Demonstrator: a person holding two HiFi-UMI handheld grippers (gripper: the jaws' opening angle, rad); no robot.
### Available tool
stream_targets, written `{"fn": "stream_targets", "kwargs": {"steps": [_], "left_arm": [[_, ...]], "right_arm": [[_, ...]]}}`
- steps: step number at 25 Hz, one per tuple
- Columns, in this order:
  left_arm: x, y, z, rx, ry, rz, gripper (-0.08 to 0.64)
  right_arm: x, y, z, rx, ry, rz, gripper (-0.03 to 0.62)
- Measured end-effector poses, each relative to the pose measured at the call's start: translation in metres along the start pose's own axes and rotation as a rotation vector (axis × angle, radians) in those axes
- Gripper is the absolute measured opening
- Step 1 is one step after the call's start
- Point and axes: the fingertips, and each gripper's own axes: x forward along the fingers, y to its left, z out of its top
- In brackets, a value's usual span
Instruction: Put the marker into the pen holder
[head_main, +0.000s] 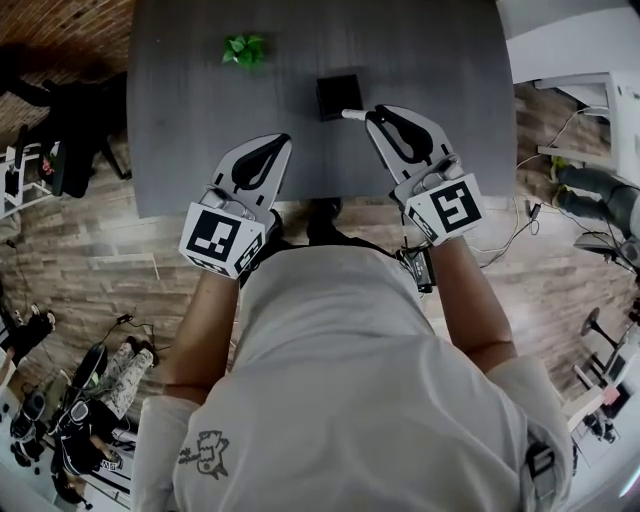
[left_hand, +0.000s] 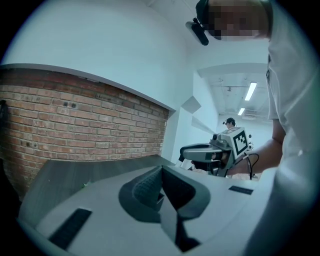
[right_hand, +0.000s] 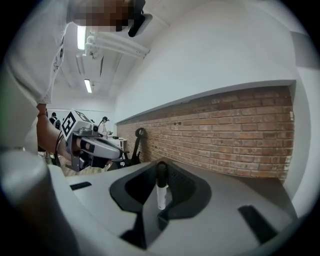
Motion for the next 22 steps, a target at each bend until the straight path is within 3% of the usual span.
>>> {"fn": "stream_targets", "kwargs": {"steps": [22], "left_arm": [[0.05,0.011,-0.035,0.019,0.044,-0.006,0.011]], "right_arm": [[0.039,-0.026,-0.089,0.019,0.091,0.0,0.075]]}}
